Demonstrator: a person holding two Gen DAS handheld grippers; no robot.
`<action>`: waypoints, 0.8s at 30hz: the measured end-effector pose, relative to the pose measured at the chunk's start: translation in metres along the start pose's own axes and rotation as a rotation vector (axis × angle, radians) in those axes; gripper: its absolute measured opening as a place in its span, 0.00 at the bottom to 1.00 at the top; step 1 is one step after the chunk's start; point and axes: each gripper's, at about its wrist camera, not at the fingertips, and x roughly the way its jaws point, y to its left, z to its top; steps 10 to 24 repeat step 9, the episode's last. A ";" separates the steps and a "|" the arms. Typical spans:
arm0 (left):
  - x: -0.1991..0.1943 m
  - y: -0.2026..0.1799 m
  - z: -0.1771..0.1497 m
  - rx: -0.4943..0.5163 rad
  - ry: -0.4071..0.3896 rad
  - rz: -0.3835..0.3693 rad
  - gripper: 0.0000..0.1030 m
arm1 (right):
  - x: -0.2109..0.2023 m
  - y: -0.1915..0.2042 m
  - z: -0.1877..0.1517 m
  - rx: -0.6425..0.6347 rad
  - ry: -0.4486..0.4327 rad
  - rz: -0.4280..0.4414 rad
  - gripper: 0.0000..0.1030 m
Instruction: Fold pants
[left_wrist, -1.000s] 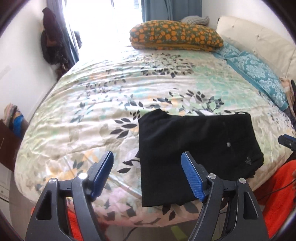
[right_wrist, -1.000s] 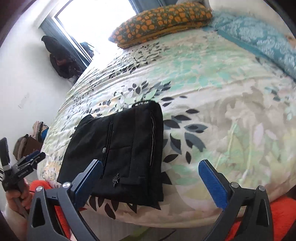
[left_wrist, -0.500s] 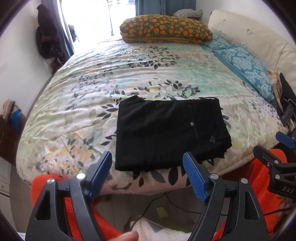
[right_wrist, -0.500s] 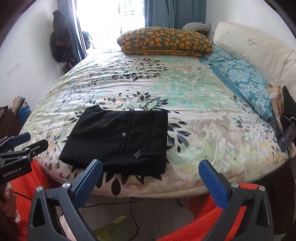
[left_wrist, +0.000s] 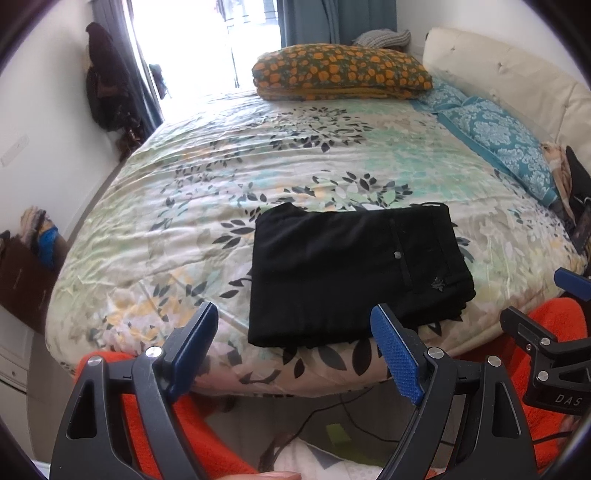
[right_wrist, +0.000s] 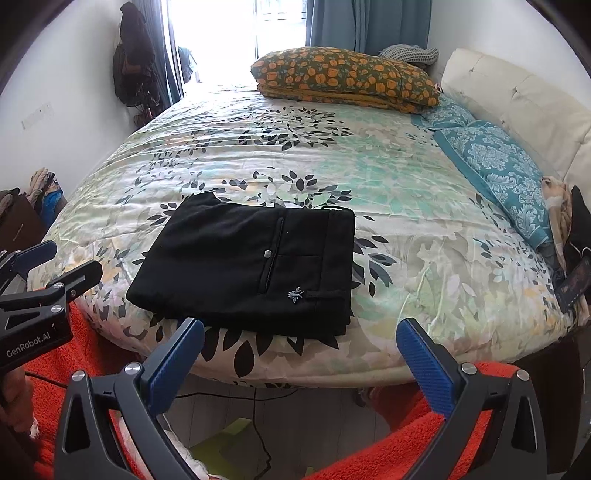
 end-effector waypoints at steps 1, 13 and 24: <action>0.001 0.001 0.000 -0.005 0.002 -0.004 0.84 | 0.001 0.001 -0.001 -0.004 0.001 0.000 1.00; 0.000 0.001 -0.003 -0.028 -0.006 -0.020 0.84 | 0.004 0.004 -0.006 -0.011 0.014 0.018 1.00; 0.000 0.001 -0.003 -0.028 -0.006 -0.020 0.84 | 0.004 0.004 -0.006 -0.011 0.014 0.018 1.00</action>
